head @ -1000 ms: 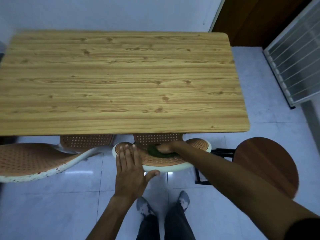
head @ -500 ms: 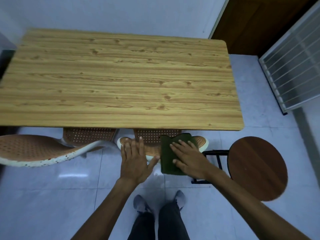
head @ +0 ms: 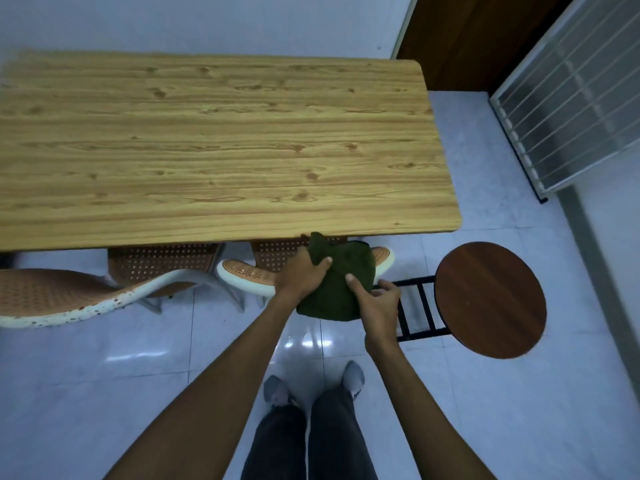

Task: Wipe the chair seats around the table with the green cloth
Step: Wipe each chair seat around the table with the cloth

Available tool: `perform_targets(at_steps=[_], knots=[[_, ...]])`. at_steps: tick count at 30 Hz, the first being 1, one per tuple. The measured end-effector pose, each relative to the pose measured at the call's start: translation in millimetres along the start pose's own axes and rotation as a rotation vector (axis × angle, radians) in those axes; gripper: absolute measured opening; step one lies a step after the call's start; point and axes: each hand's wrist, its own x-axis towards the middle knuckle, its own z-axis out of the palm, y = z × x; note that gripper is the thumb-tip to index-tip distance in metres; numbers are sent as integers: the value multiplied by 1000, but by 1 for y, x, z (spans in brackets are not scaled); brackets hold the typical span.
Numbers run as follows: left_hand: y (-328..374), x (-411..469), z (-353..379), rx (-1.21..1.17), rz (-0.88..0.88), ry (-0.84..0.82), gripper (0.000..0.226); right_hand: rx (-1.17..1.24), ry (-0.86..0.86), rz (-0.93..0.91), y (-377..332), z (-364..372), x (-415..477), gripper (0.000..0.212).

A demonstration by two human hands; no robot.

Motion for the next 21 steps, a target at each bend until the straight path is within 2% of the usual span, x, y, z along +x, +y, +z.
perform_targets(at_steps=[3, 5, 9, 14, 21], knots=[[6, -9, -2, -342, 37, 41, 39, -29, -39, 69, 0, 0, 8, 62], [10, -17, -4, -447, 77, 68, 36, -52, -79, 85, -9, 4, 7, 61], [14, -37, -22, -464, 177, 189, 31, -194, -125, -59, -36, 16, -9, 67], [1, -72, -67, -527, 249, 299, 23, -289, -183, -354, -59, 44, -53, 33], [-61, -126, -135, -464, 230, 452, 22, -348, -252, -516, -39, 109, -122, 25]])
